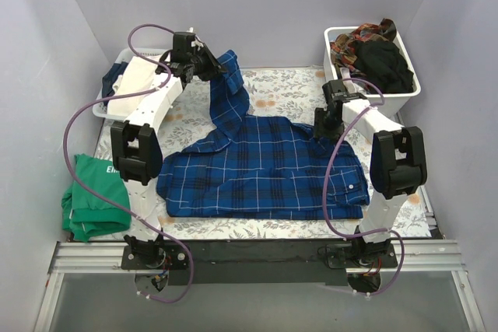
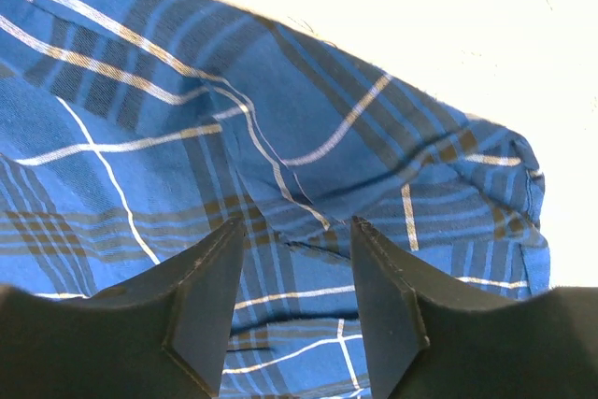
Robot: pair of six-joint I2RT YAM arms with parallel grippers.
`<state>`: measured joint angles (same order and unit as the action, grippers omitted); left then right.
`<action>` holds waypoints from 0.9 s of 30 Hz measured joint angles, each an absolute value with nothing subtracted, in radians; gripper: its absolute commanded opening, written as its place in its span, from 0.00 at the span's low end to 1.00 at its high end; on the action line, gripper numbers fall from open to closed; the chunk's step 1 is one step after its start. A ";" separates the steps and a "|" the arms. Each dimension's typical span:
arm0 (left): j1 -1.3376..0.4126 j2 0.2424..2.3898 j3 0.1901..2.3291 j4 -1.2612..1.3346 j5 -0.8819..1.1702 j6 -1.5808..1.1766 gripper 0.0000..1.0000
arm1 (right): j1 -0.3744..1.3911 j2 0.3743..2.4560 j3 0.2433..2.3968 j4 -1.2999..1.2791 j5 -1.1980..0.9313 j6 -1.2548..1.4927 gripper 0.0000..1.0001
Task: Fold and stack the long sleeve shirts
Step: Fold the shirt
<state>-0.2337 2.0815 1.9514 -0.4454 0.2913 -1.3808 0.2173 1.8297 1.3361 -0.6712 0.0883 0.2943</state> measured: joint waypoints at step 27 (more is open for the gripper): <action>-0.181 1.745 1.720 -0.571 0.244 -1.305 0.01 | 0.292 1.895 1.274 -0.584 0.300 0.344 0.28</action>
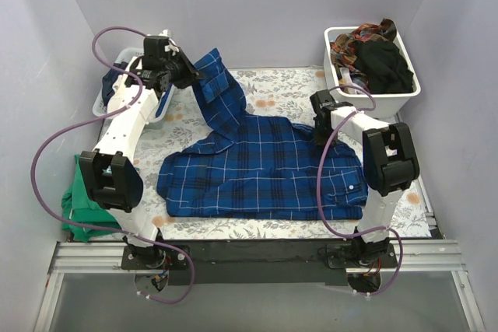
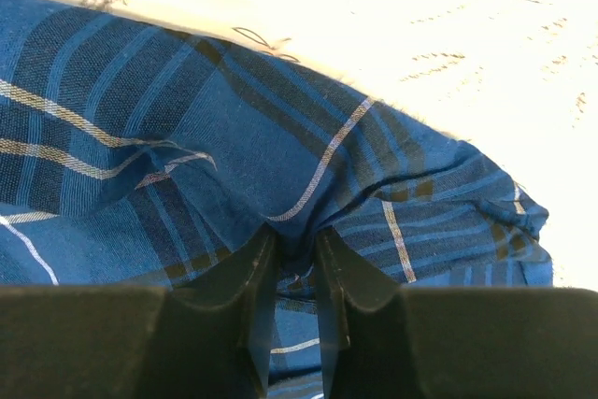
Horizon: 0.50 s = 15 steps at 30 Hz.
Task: Fold and stack the long sleeve shirts
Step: Fold the shirt
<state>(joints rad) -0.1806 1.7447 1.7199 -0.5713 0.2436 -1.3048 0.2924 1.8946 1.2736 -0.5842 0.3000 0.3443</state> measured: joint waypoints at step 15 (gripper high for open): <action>-0.106 1.687 1.695 -0.590 0.271 -1.281 0.01 | 0.298 1.754 1.268 -0.652 0.407 0.389 0.21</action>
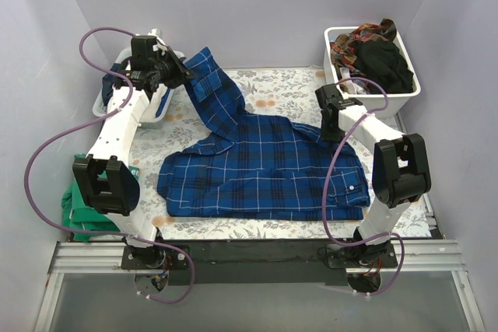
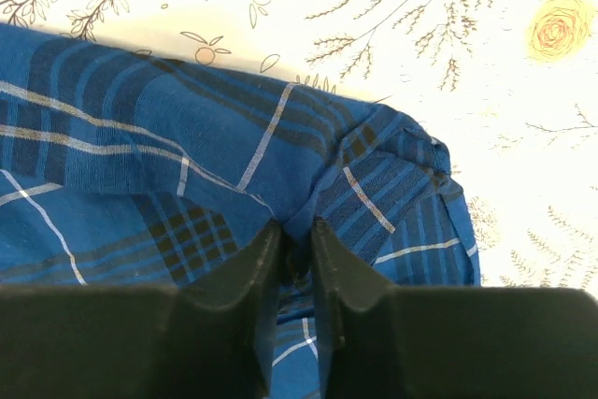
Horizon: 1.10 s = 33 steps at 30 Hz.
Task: Fold and stack the long sleeve shirts
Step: Fold the shirt
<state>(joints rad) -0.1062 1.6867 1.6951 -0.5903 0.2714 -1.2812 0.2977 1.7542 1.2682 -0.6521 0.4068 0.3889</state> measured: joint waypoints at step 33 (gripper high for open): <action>-0.009 1.362 1.256 -0.490 0.720 -1.188 0.00 | 0.054 1.670 1.297 -0.684 0.224 0.364 0.09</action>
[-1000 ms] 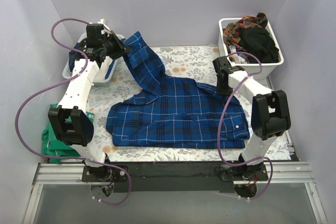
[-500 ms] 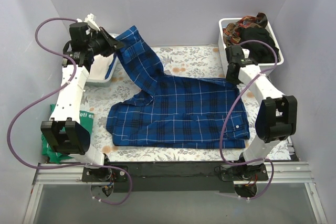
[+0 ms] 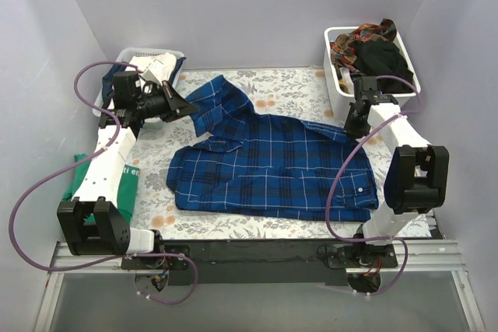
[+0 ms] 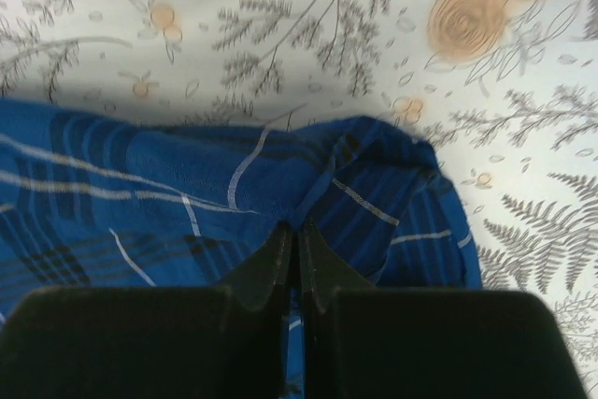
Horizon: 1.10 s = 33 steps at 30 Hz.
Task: Fold and stack the long sleeve shirts
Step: Fold the shirt
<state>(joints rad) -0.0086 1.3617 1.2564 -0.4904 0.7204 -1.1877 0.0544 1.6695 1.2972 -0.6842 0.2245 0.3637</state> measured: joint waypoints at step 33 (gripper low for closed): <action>-0.163 1.113 1.146 -0.385 0.978 -1.222 0.04 | -0.055 1.586 1.110 -0.678 0.010 0.397 0.09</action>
<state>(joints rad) -0.1635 1.1130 1.1458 -0.3851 0.9775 -1.2217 -0.0551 1.5856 1.1099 -0.6781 0.0097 0.3973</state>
